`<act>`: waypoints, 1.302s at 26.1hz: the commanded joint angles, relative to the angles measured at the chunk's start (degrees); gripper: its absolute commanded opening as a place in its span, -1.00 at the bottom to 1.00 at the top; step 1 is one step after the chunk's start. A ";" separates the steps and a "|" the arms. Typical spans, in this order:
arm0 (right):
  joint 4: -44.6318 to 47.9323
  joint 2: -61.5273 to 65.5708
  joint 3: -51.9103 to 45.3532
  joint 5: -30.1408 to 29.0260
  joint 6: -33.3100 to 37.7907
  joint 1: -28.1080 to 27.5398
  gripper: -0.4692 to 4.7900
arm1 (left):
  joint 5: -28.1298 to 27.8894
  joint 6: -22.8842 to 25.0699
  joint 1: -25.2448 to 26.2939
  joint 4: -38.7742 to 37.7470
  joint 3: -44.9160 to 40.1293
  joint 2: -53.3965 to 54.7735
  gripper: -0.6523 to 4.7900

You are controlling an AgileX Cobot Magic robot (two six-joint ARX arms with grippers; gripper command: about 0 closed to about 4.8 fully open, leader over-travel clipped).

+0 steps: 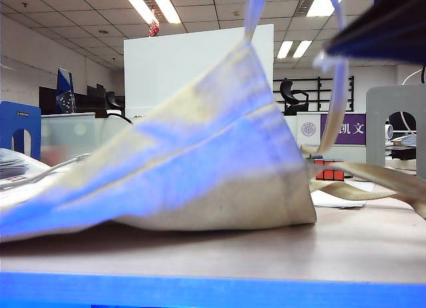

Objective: Take the glasses case out of the canvas bag and put it on the table.

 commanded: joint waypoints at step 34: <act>-9.14 21.92 13.75 16.13 -46.49 -7.82 -0.82 | 6.78 4.09 -10.64 -8.61 -3.10 -1.68 -0.78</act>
